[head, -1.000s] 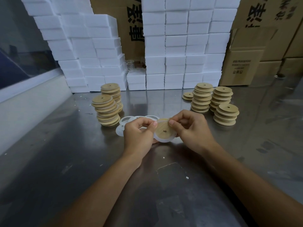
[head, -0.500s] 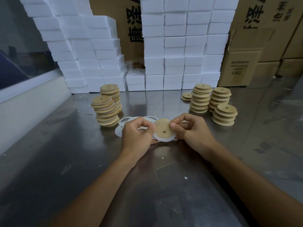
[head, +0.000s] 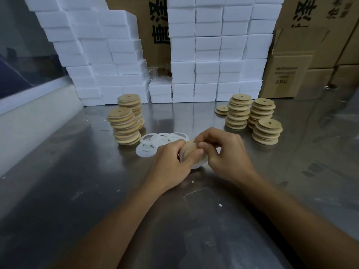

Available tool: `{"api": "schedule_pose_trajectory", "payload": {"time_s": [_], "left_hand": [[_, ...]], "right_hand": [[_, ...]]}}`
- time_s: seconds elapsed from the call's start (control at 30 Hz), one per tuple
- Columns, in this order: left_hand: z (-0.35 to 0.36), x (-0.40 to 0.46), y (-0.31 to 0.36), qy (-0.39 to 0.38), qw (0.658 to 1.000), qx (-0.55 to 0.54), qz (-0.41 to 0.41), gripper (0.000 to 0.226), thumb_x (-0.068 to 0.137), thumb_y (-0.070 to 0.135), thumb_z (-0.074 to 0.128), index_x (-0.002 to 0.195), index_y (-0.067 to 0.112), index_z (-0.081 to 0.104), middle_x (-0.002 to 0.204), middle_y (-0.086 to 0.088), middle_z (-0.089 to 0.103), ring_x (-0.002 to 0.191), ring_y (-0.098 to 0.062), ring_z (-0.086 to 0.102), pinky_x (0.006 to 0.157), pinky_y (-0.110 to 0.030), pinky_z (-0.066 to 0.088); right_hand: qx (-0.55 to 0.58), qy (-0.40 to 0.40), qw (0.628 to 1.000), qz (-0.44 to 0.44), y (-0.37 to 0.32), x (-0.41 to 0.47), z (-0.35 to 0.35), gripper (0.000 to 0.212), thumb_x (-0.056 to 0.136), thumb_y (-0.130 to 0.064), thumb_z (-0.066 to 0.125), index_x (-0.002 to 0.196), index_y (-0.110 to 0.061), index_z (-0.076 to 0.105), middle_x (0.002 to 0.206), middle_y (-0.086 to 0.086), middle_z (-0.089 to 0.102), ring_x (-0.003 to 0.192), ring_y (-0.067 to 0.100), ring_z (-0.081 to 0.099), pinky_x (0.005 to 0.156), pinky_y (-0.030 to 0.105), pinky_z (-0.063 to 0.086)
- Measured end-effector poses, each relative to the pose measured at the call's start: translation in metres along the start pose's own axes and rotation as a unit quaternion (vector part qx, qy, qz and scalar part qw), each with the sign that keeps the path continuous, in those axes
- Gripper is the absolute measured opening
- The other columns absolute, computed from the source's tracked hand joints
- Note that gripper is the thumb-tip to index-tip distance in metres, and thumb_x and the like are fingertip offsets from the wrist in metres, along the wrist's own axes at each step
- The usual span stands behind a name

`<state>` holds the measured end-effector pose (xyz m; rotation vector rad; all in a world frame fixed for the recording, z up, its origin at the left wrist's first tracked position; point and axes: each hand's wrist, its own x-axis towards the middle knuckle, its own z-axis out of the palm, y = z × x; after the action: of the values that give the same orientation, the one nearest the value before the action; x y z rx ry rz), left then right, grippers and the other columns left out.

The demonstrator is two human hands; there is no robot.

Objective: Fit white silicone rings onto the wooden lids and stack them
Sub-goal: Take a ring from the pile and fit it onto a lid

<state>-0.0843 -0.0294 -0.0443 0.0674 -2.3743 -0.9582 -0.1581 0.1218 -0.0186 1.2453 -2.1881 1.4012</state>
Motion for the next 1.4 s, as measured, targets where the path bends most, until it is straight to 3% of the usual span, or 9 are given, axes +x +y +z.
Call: {"api": "schedule_pose_trajectory", "payload": {"time_s": [0.27, 0.43, 0.5, 0.63, 0.93, 1.07, 1.23, 1.33, 1.4], "left_hand": [[-0.008, 0.001, -0.002, 0.062, 0.995, 0.003, 0.075, 0.052, 0.088, 0.054, 0.054, 0.05, 0.024, 0.036, 0.045, 0.007, 0.035, 0.047, -0.01, 0.035, 0.046, -0.028, 0.03], [-0.004, -0.003, -0.007, -0.044, 0.998, 0.027, 0.021, 0.044, 0.081, 0.068, 0.049, 0.054, 0.034, 0.056, 0.049, 0.011, 0.053, 0.044, -0.005, 0.047, 0.045, -0.018, 0.032], [-0.004, -0.002, -0.005, -0.017, 0.999, 0.0, 0.027, 0.045, 0.084, 0.064, 0.049, 0.056, 0.031, 0.061, 0.05, 0.007, 0.057, 0.047, -0.008, 0.052, 0.048, -0.032, 0.042], [-0.003, -0.002, 0.001, 0.052, 0.997, -0.036, 0.047, 0.06, 0.088, 0.06, 0.048, 0.064, 0.008, 0.067, 0.058, -0.01, 0.063, 0.058, -0.027, 0.06, 0.059, -0.05, 0.049], [0.008, -0.005, 0.026, 0.098, 0.979, -0.179, -0.01, 0.056, 0.088, 0.048, 0.056, 0.069, -0.004, 0.068, 0.064, -0.021, 0.064, 0.064, -0.03, 0.059, 0.062, -0.043, 0.05], [0.012, -0.005, 0.028, 0.118, 0.965, -0.227, -0.052, 0.04, 0.089, 0.039, 0.057, 0.064, 0.01, 0.069, 0.046, 0.007, 0.054, 0.049, 0.0, 0.047, 0.049, -0.017, 0.038], [0.013, -0.005, 0.029, 0.151, 0.968, -0.198, -0.037, 0.068, 0.084, 0.056, 0.053, 0.077, -0.011, 0.065, 0.07, -0.026, 0.064, 0.064, -0.016, 0.055, 0.063, -0.041, 0.047], [0.014, -0.005, 0.027, 0.165, 0.973, -0.157, -0.03, 0.062, 0.082, 0.059, 0.054, 0.06, 0.001, 0.059, 0.049, -0.007, 0.053, 0.051, -0.008, 0.045, 0.051, -0.035, 0.04], [0.013, -0.005, 0.025, 0.168, 0.978, -0.121, -0.018, 0.054, 0.081, 0.055, 0.058, 0.051, 0.011, 0.052, 0.044, 0.003, 0.045, 0.045, -0.004, 0.039, 0.045, -0.028, 0.036]], "right_hand": [[0.117, -0.059, 0.988, 0.078, 0.003, -0.002, 0.005, 0.017, 0.092, 0.001, 0.061, 0.085, -0.014, 0.064, 0.077, -0.002, 0.072, 0.071, 0.009, 0.067, 0.065, 0.026, 0.053], [0.105, -0.026, 0.993, 0.041, 0.0, 0.0, 0.003, 0.013, 0.091, 0.002, 0.062, 0.088, -0.011, 0.067, 0.084, 0.004, 0.072, 0.077, 0.015, 0.066, 0.07, 0.033, 0.054], [0.143, -0.027, 0.988, 0.058, -0.003, 0.001, 0.003, 0.008, 0.093, -0.001, 0.062, 0.089, -0.008, 0.065, 0.08, 0.003, 0.071, 0.072, 0.012, 0.065, 0.067, 0.031, 0.054], [0.303, -0.043, 0.93, 0.204, -0.006, 0.002, 0.004, 0.012, 0.095, -0.016, 0.061, 0.084, -0.012, 0.061, 0.07, -0.001, 0.068, 0.065, 0.009, 0.064, 0.06, 0.024, 0.054], [0.494, -0.057, 0.796, 0.345, -0.008, 0.009, -0.009, 0.009, 0.077, -0.019, 0.067, 0.078, -0.012, 0.073, 0.083, 0.007, 0.07, 0.072, 0.014, 0.064, 0.069, 0.024, 0.054], [0.519, -0.057, 0.779, 0.347, -0.01, 0.009, -0.007, 0.02, 0.076, -0.02, 0.068, 0.09, -0.006, 0.071, 0.083, 0.006, 0.07, 0.069, 0.01, 0.064, 0.063, 0.018, 0.051], [0.533, -0.065, 0.755, 0.376, -0.011, 0.008, 0.001, 0.025, 0.091, -0.028, 0.065, 0.108, -0.009, 0.065, 0.083, 0.004, 0.069, 0.063, 0.01, 0.064, 0.055, 0.019, 0.052], [0.585, -0.053, 0.707, 0.393, -0.012, 0.006, 0.009, 0.025, 0.095, -0.028, 0.061, 0.11, -0.008, 0.066, 0.086, 0.004, 0.07, 0.066, 0.01, 0.065, 0.059, 0.02, 0.053], [0.558, -0.033, 0.737, 0.38, -0.011, 0.005, 0.011, 0.021, 0.098, -0.026, 0.057, 0.105, -0.008, 0.066, 0.082, 0.003, 0.071, 0.066, 0.011, 0.066, 0.061, 0.022, 0.054]]}}
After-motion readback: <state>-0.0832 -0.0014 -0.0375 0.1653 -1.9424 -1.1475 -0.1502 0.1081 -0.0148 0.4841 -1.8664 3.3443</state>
